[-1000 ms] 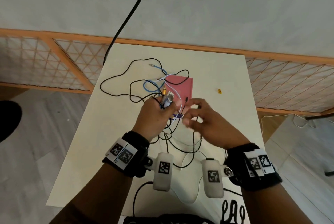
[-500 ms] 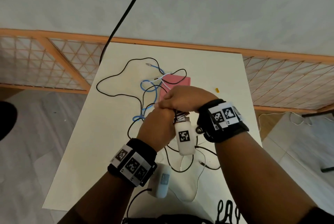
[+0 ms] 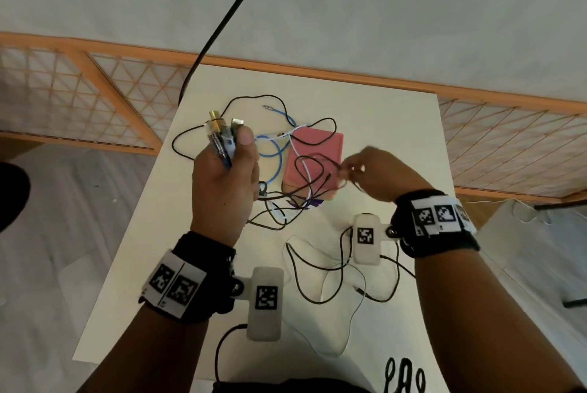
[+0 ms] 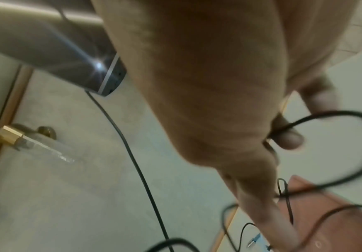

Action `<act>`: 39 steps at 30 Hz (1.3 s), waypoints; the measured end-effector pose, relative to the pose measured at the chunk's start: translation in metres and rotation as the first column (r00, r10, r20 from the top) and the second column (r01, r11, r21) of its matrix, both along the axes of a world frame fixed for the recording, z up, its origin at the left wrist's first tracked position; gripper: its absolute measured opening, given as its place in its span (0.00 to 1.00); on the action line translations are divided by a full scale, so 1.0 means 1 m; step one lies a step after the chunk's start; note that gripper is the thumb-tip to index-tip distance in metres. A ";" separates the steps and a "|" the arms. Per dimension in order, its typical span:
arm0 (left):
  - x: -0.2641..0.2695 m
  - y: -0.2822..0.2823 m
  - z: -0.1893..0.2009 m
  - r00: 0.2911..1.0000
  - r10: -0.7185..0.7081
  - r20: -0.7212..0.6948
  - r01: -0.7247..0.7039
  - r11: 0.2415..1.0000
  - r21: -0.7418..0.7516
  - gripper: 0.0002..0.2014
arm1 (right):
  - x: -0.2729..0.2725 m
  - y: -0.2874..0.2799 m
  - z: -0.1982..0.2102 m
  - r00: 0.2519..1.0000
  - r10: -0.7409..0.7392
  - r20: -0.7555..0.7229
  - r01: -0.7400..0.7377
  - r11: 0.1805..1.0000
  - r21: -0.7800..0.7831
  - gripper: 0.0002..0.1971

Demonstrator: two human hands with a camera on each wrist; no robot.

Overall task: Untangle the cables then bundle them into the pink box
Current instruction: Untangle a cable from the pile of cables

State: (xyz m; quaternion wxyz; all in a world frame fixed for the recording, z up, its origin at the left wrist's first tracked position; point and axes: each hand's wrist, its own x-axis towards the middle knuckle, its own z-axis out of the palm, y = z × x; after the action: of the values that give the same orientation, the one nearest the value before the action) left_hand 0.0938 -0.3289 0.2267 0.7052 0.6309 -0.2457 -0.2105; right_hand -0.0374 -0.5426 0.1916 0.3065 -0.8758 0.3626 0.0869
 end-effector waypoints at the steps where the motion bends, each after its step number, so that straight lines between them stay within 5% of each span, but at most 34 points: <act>1: -0.002 -0.001 0.001 0.999 -0.038 0.020 0.039 0.999 -0.015 0.21 | 0.008 -0.005 -0.003 0.997 -0.057 0.049 0.062 0.994 -0.088 0.08; 7: -0.006 -0.003 0.000 0.965 -0.166 0.202 0.153 0.985 0.080 0.20 | 0.077 -0.041 -0.007 0.924 -0.073 0.376 0.235 0.883 -0.406 0.07; 14: -0.001 -0.007 -0.013 0.965 -0.177 0.193 0.153 0.979 0.133 0.16 | 0.146 -0.071 -0.026 0.857 -0.241 0.456 0.307 0.949 -0.075 0.14; 17: 0.002 -0.008 -0.021 0.966 -0.191 0.176 0.166 0.975 0.145 0.15 | 0.159 -0.075 -0.045 0.922 -0.257 0.289 0.241 0.966 0.090 0.19; 22: -0.001 -0.012 -0.038 0.963 -0.236 0.127 0.212 0.961 0.177 0.17 | 0.152 -0.076 -0.068 0.983 -0.158 -0.096 0.167 0.982 0.094 0.29; 31: -0.012 -0.019 -0.047 0.937 -0.308 0.164 0.280 0.944 0.173 0.18 | 0.042 -0.044 -0.091 0.923 -0.366 0.120 0.361 0.930 0.068 0.16; 36: -0.017 -0.019 -0.047 0.945 -0.320 0.069 0.310 0.942 0.126 0.22 | -0.031 0.012 -0.134 0.894 -0.221 -0.390 0.252 0.967 0.030 0.15; 39: -0.023 -0.017 -0.047 0.935 -0.356 0.007 0.354 0.932 0.083 0.22 | -0.049 0.035 -0.161 0.864 -0.161 -0.477 0.199 0.980 0.029 0.15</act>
State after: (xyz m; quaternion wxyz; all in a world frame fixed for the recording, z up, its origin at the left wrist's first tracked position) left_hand 0.0706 -0.3456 0.1794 0.6270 0.6062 -0.3545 -0.3372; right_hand -0.0865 -0.5080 0.0306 0.2493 -0.7782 0.5026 0.2823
